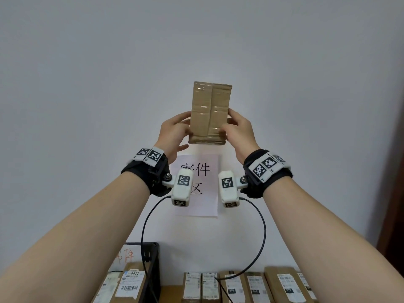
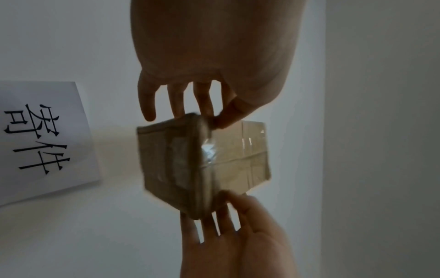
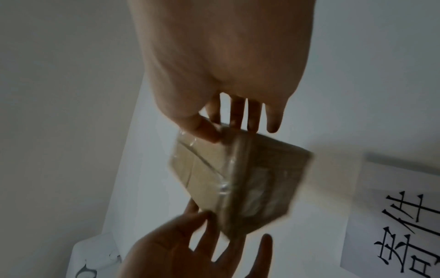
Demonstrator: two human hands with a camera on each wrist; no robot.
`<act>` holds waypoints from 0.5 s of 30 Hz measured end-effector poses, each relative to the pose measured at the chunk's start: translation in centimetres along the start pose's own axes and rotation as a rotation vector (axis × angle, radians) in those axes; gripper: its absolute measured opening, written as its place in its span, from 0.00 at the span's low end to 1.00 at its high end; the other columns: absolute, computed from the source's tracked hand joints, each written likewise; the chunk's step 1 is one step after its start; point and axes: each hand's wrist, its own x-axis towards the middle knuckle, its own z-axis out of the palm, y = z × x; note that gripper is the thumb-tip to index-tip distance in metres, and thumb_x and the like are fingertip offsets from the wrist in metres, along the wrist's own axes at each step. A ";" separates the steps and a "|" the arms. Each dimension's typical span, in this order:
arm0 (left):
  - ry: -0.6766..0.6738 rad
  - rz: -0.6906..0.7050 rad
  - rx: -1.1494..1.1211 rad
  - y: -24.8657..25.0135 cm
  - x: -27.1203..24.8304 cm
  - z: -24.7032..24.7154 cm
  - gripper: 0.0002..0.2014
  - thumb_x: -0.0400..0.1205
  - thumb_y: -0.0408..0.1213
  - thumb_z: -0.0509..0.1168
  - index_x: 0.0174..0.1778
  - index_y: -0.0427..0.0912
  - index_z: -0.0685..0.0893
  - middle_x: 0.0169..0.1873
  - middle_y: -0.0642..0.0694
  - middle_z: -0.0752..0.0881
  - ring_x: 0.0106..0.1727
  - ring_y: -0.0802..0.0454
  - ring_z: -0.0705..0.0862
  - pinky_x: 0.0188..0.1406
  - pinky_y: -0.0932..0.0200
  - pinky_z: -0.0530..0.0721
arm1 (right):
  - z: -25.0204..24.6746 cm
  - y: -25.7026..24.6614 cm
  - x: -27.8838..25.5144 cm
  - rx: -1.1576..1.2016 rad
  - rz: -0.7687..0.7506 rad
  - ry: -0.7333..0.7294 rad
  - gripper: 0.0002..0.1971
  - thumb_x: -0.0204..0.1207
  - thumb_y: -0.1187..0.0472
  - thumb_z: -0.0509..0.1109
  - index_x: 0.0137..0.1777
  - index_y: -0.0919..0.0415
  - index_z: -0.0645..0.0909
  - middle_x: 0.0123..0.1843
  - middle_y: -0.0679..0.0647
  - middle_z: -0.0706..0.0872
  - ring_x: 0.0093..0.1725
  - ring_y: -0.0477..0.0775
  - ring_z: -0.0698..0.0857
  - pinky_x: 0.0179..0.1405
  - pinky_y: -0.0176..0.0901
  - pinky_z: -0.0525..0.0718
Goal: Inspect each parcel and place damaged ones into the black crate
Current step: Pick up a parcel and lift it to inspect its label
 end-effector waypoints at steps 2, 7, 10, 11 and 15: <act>0.036 0.019 0.024 -0.2 0.2 -0.2 0.23 0.80 0.21 0.59 0.55 0.53 0.90 0.53 0.60 0.92 0.62 0.51 0.88 0.65 0.41 0.84 | -0.1 0.3 0.1 0.023 -0.004 0.046 0.28 0.75 0.77 0.63 0.70 0.52 0.83 0.59 0.52 0.89 0.51 0.46 0.88 0.31 0.29 0.82; 0.054 0.002 -0.125 -0.2 0.4 0.0 0.12 0.86 0.36 0.60 0.58 0.46 0.89 0.55 0.52 0.93 0.51 0.50 0.93 0.62 0.40 0.90 | -0.3 0.9 0.2 0.058 0.003 0.093 0.26 0.76 0.82 0.54 0.59 0.56 0.85 0.60 0.48 0.90 0.47 0.38 0.87 0.45 0.35 0.86; 0.063 -0.011 -0.183 0.0 0.5 0.1 0.17 0.86 0.44 0.63 0.68 0.42 0.86 0.50 0.51 0.91 0.40 0.51 0.91 0.52 0.45 0.93 | -0.3 1.4 0.4 0.097 0.054 0.100 0.30 0.71 0.84 0.47 0.50 0.57 0.87 0.63 0.51 0.90 0.63 0.51 0.90 0.66 0.62 0.89; 0.063 -0.009 -0.188 0.0 0.5 0.1 0.18 0.86 0.43 0.64 0.68 0.41 0.86 0.47 0.52 0.91 0.39 0.51 0.91 0.47 0.48 0.93 | -0.3 1.4 0.3 0.116 0.065 0.103 0.30 0.71 0.84 0.46 0.49 0.58 0.87 0.64 0.53 0.90 0.64 0.55 0.90 0.66 0.66 0.88; 0.049 0.012 -0.194 -0.1 0.4 0.2 0.14 0.86 0.37 0.61 0.63 0.39 0.87 0.43 0.51 0.89 0.38 0.51 0.89 0.37 0.53 0.89 | -0.4 0.8 -0.1 0.160 0.068 0.101 0.28 0.72 0.84 0.46 0.51 0.62 0.85 0.64 0.55 0.89 0.65 0.59 0.90 0.62 0.65 0.88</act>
